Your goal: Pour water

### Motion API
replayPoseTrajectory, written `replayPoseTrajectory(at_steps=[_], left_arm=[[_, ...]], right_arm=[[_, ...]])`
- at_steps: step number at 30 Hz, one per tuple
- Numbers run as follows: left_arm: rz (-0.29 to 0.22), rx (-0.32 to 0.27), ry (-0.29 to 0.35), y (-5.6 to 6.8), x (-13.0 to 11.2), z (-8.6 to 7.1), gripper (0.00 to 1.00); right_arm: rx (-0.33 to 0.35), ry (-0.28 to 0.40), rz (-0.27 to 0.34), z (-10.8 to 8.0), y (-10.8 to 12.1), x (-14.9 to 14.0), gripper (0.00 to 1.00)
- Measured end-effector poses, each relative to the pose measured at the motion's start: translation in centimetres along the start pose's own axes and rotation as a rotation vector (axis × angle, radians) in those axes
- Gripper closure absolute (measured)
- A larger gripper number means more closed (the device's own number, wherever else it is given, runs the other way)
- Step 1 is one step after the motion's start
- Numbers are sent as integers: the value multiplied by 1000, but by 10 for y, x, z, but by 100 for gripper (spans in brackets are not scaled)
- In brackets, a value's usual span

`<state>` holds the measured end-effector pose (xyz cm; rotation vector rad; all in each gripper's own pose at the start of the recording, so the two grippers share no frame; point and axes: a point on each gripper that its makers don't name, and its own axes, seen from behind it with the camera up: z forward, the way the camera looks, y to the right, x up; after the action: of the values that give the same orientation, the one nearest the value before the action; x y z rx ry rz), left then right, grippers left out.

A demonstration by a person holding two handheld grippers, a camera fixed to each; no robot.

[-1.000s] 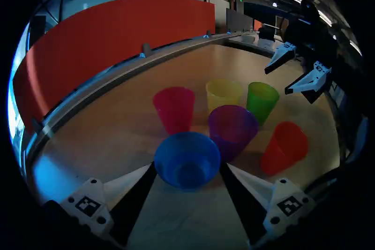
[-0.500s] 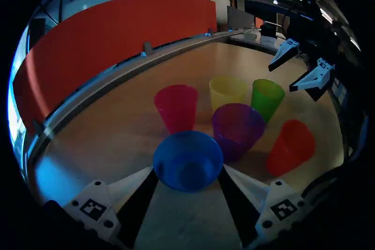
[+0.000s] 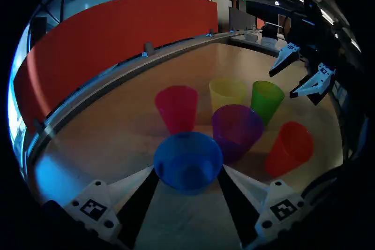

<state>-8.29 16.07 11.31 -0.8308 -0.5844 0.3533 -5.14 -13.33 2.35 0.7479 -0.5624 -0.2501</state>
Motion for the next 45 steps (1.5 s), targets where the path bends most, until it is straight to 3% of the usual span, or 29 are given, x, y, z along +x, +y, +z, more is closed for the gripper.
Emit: replayPoseTrajectory(at_steps=[12,36,41,45], left_arm=[[-9,8,51,2,18,-17,16],[-18,33,74,-3,16,-42,16],[-21,32,75,-3,15,-44,16],[-20,31,75,-3,15,-44,16]], right_arm=[[17,-11,-3,15,-8,-5,0],[20,-17,5,51,-8,-3,0],[22,-20,-5,56,-9,-3,8],[27,-16,-5,56,-10,-3,9]])
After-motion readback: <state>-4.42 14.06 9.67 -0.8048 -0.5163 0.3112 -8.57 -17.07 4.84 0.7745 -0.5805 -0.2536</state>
